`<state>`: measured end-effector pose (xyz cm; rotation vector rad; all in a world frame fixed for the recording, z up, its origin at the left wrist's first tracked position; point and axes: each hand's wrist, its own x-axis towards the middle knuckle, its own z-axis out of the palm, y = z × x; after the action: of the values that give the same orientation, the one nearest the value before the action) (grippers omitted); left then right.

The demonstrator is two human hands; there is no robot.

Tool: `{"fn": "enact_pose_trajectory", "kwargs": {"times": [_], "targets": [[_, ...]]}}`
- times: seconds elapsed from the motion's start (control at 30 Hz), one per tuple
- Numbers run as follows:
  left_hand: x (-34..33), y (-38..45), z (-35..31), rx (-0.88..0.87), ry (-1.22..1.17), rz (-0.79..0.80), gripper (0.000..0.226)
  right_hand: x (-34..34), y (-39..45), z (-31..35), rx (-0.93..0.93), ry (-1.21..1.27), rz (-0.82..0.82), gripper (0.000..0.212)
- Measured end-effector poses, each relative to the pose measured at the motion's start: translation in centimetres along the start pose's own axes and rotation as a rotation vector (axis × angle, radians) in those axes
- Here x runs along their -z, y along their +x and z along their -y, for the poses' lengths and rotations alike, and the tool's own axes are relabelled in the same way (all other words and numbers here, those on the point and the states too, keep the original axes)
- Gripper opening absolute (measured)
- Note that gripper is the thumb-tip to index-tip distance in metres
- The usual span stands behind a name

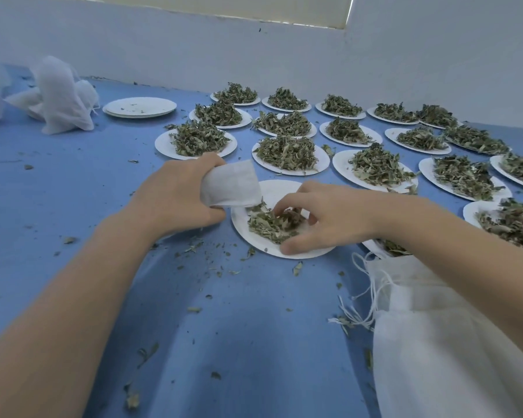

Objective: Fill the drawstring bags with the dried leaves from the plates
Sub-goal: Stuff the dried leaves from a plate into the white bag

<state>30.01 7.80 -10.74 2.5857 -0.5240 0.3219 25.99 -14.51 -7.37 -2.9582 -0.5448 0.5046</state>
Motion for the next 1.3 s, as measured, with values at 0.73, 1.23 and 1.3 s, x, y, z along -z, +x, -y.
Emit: {"fn": "enact_pose_trajectory", "kwargs": {"times": [0.73, 1.23, 1.3], "targets": [[0.0, 0.1, 0.2, -0.02, 0.015, 0.013, 0.049, 2.6, -0.2, -0.9, 0.046, 0.328, -0.504, 0.017], [-0.7, -0.3, -1.7, -0.092, -0.102, -0.064, 0.048, 2.4, 0.6, 2.4, 0.284, 0.442, -0.65, 0.028], [-0.8, -0.2, -1.9, -0.091, -0.148, -0.096, 0.045, 2.0, 0.9, 2.6, 0.258, 0.602, -0.649, 0.027]]}}
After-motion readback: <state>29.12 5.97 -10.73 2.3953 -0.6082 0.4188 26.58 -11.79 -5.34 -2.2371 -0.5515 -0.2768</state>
